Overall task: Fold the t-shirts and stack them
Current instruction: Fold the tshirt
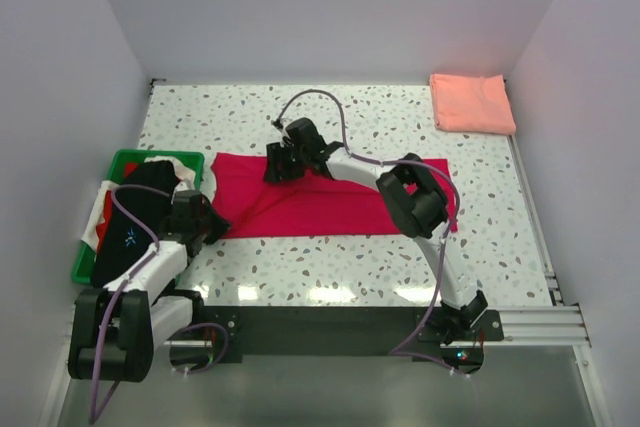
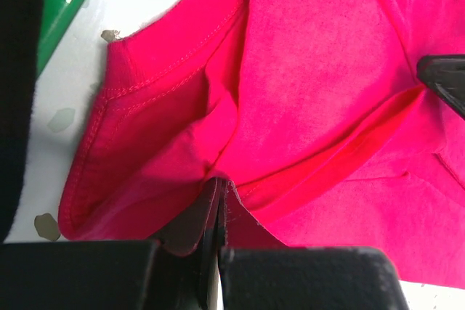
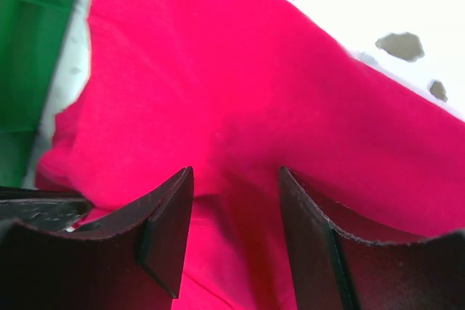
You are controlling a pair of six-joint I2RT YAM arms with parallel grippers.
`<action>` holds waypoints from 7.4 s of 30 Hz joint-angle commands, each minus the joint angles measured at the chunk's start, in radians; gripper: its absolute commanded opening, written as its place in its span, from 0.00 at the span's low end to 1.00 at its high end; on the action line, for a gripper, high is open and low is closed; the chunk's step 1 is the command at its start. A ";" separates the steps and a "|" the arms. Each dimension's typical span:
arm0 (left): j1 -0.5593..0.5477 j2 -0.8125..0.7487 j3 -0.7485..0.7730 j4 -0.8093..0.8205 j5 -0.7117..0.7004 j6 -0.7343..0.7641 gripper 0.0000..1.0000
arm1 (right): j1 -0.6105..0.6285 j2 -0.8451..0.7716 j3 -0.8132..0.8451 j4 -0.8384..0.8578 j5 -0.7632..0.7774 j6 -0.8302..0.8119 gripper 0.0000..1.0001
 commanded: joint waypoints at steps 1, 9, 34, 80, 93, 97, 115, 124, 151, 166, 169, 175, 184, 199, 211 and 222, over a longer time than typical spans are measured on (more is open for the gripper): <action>-0.004 0.023 0.001 -0.005 -0.037 -0.004 0.00 | 0.009 -0.018 0.037 0.027 -0.063 0.010 0.54; -0.004 0.032 0.003 0.000 -0.036 -0.004 0.00 | 0.010 -0.103 -0.083 0.094 -0.122 0.021 0.48; -0.004 0.035 0.037 -0.025 -0.036 -0.001 0.00 | 0.010 -0.346 -0.449 0.263 -0.194 0.053 0.29; -0.166 0.696 0.618 -0.106 -0.231 -0.161 0.17 | -0.494 -0.472 -0.502 -0.378 0.631 -0.080 0.55; -0.153 1.112 1.246 -0.230 -0.190 0.048 0.20 | -0.458 -0.679 -0.901 -0.197 0.268 0.108 0.51; -0.148 1.248 1.414 -0.241 -0.113 0.109 0.21 | -0.302 -0.802 -1.054 -0.084 0.243 0.288 0.52; -0.113 1.585 1.707 0.202 0.455 -0.081 0.56 | 0.150 -0.626 -0.882 0.137 0.266 0.592 0.53; -0.085 1.631 1.843 0.383 0.599 -0.185 0.65 | 0.150 -0.800 -0.896 0.050 0.301 0.550 0.55; -0.139 0.573 0.702 0.179 0.225 -0.096 0.44 | 0.165 -0.909 -1.138 -0.136 0.390 0.371 0.32; -0.260 -0.102 0.291 -0.361 0.012 0.043 0.37 | 0.164 -1.201 -1.218 -0.231 0.332 0.397 0.39; -0.333 -0.139 0.264 -0.411 -0.007 0.049 0.36 | 0.165 -1.230 -1.191 -0.277 0.338 0.362 0.39; -0.603 -0.143 0.238 -0.471 -0.149 -0.058 0.34 | 0.165 -1.226 -1.148 -0.327 0.349 0.296 0.39; -0.921 -0.044 0.281 -0.594 -0.358 -0.228 0.35 | 0.185 -1.147 -1.106 -0.332 0.324 0.227 0.37; -1.076 0.069 0.319 -0.617 -0.375 -0.263 0.39 | 0.352 -1.046 -1.068 -0.327 0.459 0.294 0.37; -1.113 0.117 0.276 -0.582 -0.357 -0.291 0.30 | 0.395 -1.001 -1.068 -0.335 0.499 0.317 0.37; -1.113 0.103 0.239 -0.575 -0.329 -0.314 0.10 | 0.395 -1.011 -1.089 -0.329 0.490 0.325 0.37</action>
